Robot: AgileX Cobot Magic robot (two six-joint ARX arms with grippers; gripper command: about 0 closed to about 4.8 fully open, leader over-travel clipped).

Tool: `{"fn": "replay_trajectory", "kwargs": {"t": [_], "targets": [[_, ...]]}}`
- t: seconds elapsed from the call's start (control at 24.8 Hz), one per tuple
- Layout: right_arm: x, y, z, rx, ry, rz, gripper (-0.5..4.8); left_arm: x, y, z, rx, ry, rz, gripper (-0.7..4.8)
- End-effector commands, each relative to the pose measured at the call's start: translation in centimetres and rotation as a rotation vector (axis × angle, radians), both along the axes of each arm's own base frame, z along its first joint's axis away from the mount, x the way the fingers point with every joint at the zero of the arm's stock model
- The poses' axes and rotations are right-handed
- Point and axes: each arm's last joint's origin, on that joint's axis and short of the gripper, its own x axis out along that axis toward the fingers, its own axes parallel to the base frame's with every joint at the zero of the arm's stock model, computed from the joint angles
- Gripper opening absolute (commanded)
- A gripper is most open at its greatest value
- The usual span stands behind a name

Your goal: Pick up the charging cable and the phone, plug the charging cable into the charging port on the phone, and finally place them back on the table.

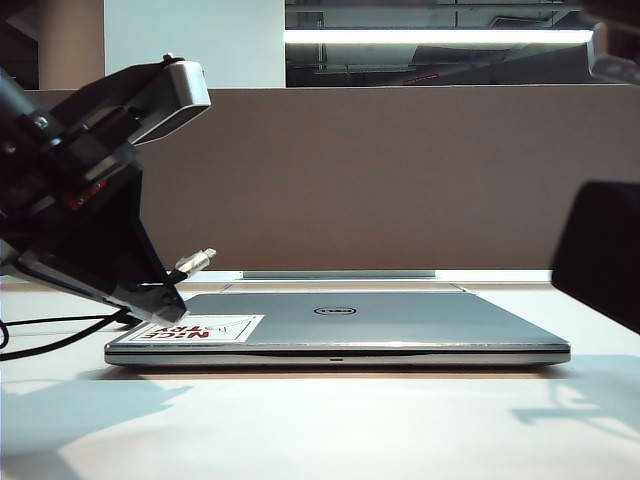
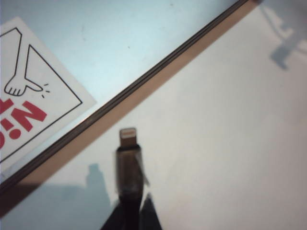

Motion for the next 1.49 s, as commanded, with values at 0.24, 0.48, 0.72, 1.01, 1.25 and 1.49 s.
{"fn": "replay_trajectory", "kwargs": {"t": [0.24, 0.48, 0.72, 1.01, 1.25, 1.49], "targets": [[0.8, 0.6, -1.4, -0.129, 0.109, 0.017, -0.05, 0.1, -0.1, 0.2, -0.027, -0.031, -0.006, -0.06], [1.7, 1.0, -2.7, -0.161, 0.180, 0.021, -0.05, 0.2, -0.2, 0.3, -0.040, -0.044, -0.006, -0.06], [2.2, 1.2, -3.4, -0.177, 0.221, 0.023, -0.04, 0.2, -0.2, 0.3, -0.043, -0.047, -0.006, -0.06], [2.4, 1.3, -3.6, -0.179, 0.225, 0.023, 0.77, 0.2, -0.3, 0.4, -0.047, -0.052, -0.006, -0.06], [2.9, 1.5, -3.9, -0.169, 0.204, 0.022, 0.77, 0.3, -0.3, 0.4, -0.051, -0.055, -0.005, -0.06], [3.6, 1.8, -4.8, -0.183, 0.240, 0.024, 0.77, 0.3, -0.3, 0.4, -0.055, -0.053, -0.001, -0.06]]}}
